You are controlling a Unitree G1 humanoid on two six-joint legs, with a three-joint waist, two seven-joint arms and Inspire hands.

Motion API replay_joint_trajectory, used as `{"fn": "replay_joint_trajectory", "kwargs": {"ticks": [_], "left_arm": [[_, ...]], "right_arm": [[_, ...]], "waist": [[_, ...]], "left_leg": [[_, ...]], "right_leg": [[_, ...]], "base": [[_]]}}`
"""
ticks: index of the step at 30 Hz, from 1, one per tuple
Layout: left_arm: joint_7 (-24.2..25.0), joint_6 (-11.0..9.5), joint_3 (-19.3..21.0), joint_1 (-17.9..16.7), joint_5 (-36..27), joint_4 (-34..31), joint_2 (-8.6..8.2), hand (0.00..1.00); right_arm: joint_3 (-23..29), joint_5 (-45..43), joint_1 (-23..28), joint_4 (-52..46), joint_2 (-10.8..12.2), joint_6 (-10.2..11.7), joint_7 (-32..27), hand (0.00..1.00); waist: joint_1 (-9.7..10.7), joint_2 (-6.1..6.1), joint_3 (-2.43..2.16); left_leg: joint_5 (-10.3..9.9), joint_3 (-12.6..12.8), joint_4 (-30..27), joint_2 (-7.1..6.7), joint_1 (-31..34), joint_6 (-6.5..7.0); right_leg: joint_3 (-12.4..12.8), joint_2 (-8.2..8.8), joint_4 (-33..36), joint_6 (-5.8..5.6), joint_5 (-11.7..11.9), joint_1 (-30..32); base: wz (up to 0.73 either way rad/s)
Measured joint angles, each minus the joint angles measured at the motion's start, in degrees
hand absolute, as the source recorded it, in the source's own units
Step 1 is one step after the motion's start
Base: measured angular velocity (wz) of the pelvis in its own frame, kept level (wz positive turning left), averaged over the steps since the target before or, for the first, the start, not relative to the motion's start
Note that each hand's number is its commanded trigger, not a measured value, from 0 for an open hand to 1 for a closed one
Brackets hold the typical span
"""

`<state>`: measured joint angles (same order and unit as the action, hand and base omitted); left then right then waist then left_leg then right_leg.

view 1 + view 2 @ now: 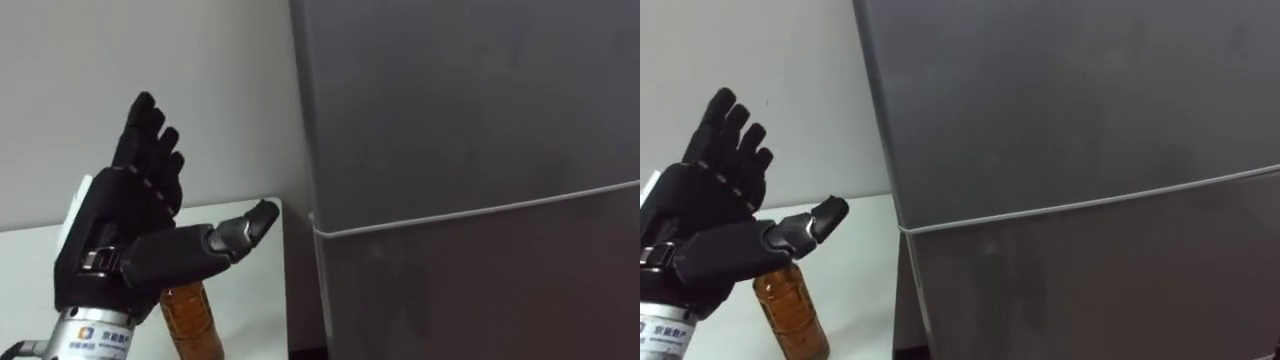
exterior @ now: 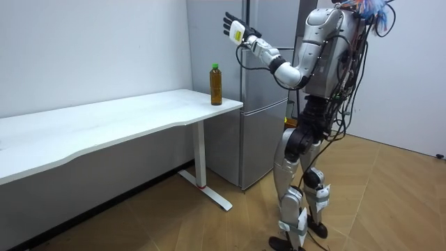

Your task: Put the bottle in the upper fridge

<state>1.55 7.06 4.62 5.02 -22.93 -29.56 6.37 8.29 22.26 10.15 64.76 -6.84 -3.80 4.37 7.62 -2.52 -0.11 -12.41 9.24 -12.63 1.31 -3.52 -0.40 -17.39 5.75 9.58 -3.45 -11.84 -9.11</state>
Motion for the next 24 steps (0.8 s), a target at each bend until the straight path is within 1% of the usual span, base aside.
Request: {"fn": "replay_joint_trajectory", "kwargs": {"ticks": [2,4,6,12,16,19,23,24], "left_arm": [[1.3,0.2,-0.8,0.8,0.0,0.0,-0.02,0.0],[3.0,1.0,-1.6,2.0,0.0,-0.3,-0.22,0.0],[4.3,1.4,-2.2,2.1,0.0,-0.8,-0.35,0.0],[7.9,1.4,-5.0,2.1,-0.2,-1.0,-0.87,0.0],[10.4,1.4,-5.8,2.1,-0.2,-1.0,-1.15,0.0],[11.4,1.4,-7.0,2.1,-0.7,-1.0,-1.17,0.0],[11.6,1.4,-7.1,2.1,-2.6,-1.0,-1.24,0.0],[11.7,1.4,-7.1,2.1,-2.8,-1.0,-1.25,0.03]], "right_arm": [[-0.3,0.0,-0.1,0.0,-0.1,0.0,0.0,0.0],[-0.4,0.0,-0.1,0.0,-0.1,0.0,0.0,0.0],[-0.5,0.0,-0.1,0.1,-0.1,0.0,0.0,0.0],[-0.9,0.0,-0.5,0.7,-0.2,0.2,0.0,0.0],[-1.0,0.0,-1.2,1.1,-0.2,0.3,0.0,0.0],[-1.5,0.1,-2.2,2.0,-0.3,0.4,-0.1,0.0],[-1.9,0.2,-2.2,2.0,-0.3,0.7,-0.1,0.0],[-2.0,0.2,-2.2,2.0,-0.3,0.7,-0.1,0.0]], "waist": [[0.0,-0.02,-0.02],[0.1,-0.1,-0.07],[0.2,-0.2,-0.14],[0.4,-0.29,-0.2],[1.1,-0.4,-0.27],[1.6,-0.5,-0.34],[1.5,-0.5,-0.31],[1.5,-0.49,-0.31]], "left_leg": [[0.0,0.0,0.0,0.0,-0.1,0.0],[0.0,0.1,-0.1,0.01,0.1,0.01],[0.0,0.1,-0.1,0.01,0.2,0.01],[0.0,0.2,-0.1,0.03,0.0,0.01],[0.0,0.1,-0.1,0.02,0.0,0.01],[0.0,0.2,0.0,0.02,0.0,0.01],[0.0,0.2,0.0,0.01,-0.1,0.03],[0.0,0.2,0.0,0.01,-0.1,0.03]], "right_leg": [[0.0,0.0,0.0,0.0,0.0,0.0],[0.1,0.0,0.1,0.0,0.0,0.1],[0.1,0.0,0.1,0.0,0.0,0.1],[0.3,0.0,0.1,0.0,0.0,0.1],[0.3,0.01,0.1,0.0,0.0,0.0],[0.3,0.02,0.1,0.0,0.0,-0.1],[0.3,0.02,0.1,0.0,0.0,0.0],[0.3,0.03,0.1,0.0,0.0,0.0]], "base": [[0.0],[0.0],[0.0],[0.0],[0.0],[0.0],[0.0],[0.0]]}}
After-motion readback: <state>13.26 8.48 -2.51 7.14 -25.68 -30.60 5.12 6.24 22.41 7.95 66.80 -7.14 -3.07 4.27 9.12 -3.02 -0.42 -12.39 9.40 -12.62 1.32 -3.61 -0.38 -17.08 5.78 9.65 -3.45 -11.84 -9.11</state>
